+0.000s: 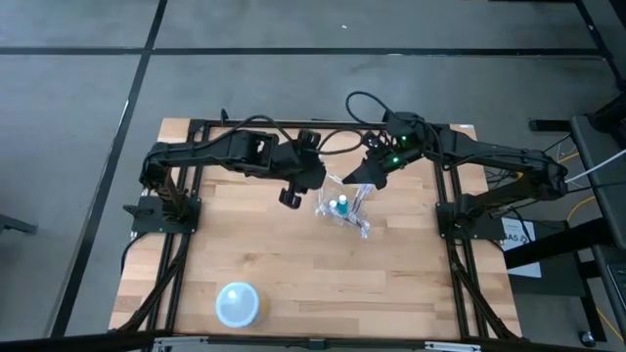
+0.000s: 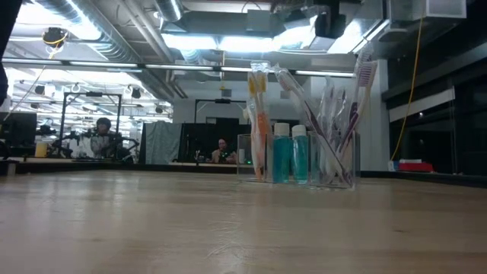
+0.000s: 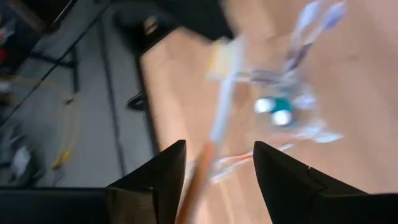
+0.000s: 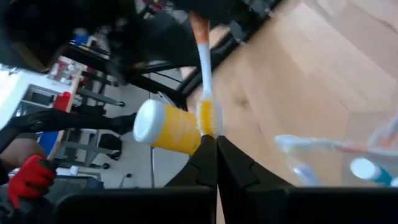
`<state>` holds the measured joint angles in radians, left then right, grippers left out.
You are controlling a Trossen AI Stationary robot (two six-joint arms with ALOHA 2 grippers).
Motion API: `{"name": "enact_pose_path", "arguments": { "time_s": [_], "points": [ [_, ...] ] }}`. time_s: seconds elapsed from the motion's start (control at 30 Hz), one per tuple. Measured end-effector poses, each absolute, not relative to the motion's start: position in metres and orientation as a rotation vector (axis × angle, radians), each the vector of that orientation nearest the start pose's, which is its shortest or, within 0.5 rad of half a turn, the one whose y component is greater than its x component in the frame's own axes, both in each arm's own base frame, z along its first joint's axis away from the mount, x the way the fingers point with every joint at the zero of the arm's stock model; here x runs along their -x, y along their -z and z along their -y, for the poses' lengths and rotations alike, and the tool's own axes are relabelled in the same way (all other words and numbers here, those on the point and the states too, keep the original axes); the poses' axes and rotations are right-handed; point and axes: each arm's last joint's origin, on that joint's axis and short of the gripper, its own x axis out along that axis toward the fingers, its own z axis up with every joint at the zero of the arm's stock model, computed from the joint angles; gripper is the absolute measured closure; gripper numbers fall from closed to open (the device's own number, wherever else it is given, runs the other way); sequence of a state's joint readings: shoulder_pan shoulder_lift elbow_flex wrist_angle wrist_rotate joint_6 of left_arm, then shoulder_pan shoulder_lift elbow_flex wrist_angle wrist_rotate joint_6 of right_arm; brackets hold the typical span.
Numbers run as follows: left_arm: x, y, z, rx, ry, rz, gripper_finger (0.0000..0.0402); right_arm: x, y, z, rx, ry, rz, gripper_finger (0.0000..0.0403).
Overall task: Pick & Place toothbrushing station
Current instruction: Put the orange toothbrush into the transparent organizer
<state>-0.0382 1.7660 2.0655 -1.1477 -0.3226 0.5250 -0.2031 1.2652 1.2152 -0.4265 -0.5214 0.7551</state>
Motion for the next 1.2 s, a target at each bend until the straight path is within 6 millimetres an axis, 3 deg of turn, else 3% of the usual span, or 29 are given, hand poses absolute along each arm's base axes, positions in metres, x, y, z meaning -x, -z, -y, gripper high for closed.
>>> {"name": "enact_pose_path", "arguments": {
  "time_s": [0.13, 0.3, 0.43, 0.6, 0.93, 1.03, 1.2],
  "points": [
    [-0.351, -0.421, -0.001, -0.655, -0.157, -0.908, 0.0249, -0.271, -0.368, 0.038, -0.896, -0.166, -0.496, 0.0403],
    [-0.354, -0.420, -0.001, -0.641, -0.174, -0.900, 0.0358, -0.273, -0.374, 0.035, -0.899, -0.199, -0.446, 0.0403],
    [-0.354, -0.418, -0.002, -0.590, -0.225, -0.911, 0.0357, -0.274, -0.378, 0.035, -0.895, -0.209, -0.411, 0.0403],
    [-0.350, -0.425, -0.009, -0.462, -0.280, -0.855, 0.0357, -0.269, -0.399, 0.032, -0.835, -0.235, -0.229, 0.0400],
    [-0.348, -0.464, -0.019, -0.227, -0.276, -0.497, 0.0358, -0.226, -0.432, 0.033, -0.704, -0.019, 0.009, 0.0395],
    [-0.355, -0.461, -0.018, -0.192, -0.247, -0.427, 0.0358, -0.213, -0.434, 0.033, -0.682, 0.037, 0.013, 0.0392],
    [-0.376, -0.435, -0.014, -0.075, -0.174, -0.319, 0.0358, -0.193, -0.438, 0.031, -0.663, 0.100, 0.015, 0.0382]
  ]
}}
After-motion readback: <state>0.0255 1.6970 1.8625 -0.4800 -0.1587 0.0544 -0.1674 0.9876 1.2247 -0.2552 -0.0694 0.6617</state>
